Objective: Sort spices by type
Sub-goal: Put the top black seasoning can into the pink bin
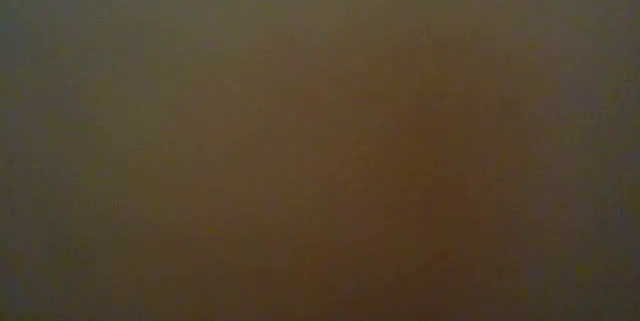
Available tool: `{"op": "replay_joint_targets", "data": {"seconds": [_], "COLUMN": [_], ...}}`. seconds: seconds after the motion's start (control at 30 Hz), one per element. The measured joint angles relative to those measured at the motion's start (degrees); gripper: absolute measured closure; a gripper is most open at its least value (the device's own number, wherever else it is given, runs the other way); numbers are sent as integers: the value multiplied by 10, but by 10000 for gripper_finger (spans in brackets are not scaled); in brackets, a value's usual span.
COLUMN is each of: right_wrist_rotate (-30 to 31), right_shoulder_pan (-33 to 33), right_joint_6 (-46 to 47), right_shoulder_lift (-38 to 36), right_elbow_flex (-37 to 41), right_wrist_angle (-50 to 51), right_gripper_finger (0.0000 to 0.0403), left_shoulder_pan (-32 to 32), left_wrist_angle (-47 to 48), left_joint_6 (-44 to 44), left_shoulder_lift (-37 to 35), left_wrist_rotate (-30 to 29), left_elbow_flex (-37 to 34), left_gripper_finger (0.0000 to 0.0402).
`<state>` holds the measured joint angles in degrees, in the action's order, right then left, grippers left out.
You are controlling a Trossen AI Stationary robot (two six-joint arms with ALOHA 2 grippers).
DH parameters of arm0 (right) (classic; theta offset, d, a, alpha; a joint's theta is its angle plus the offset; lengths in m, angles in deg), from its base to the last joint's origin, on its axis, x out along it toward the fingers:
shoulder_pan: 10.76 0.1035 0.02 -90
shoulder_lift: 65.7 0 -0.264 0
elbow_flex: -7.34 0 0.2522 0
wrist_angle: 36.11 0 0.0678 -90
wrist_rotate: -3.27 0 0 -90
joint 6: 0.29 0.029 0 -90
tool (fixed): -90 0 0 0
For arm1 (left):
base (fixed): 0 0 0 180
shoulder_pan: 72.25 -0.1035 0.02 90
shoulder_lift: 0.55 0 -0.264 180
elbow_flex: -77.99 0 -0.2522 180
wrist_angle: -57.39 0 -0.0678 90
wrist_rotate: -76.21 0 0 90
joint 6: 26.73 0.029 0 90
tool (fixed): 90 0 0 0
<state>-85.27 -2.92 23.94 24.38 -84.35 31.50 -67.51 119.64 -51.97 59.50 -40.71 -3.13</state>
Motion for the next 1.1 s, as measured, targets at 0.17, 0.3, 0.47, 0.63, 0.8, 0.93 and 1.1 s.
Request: {"op": "replay_joint_targets", "data": {"seconds": [0.17,0.3,0.47,0.63,0.8,0.93,1.1], "right_wrist_rotate": [0,0,0,-21,-33,-44,-46], "right_shoulder_pan": [25,45,59,55,49,41,28], "right_joint_6": [0,-14,-59,-97,-129,-153,-162], "right_shoulder_lift": [0,2,22,83,145,184,214], "right_elbow_flex": [-44,-79,-97,-113,-128,-133,-133], "right_wrist_angle": [1,-11,-32,-33,-22,0,6], "right_gripper_finger": [246,246,246,244,243,242,239], "left_shoulder_pan": [50,83,91,91,98,114,129], "left_wrist_angle": [1,-1,-25,-86,-159,-189,-188], "left_joint_6": [-7,-3,-3,-18,-26,-32,-59], "left_shoulder_lift": [1,6,4,-1,-17,-40,-70], "left_wrist_rotate": [-58,-117,-132,-102,-59,-52,-52], "left_elbow_flex": [0,-2,-46,-116,-170,-201,-226], "left_gripper_finger": [148,148,148,148,148,148,148]}}
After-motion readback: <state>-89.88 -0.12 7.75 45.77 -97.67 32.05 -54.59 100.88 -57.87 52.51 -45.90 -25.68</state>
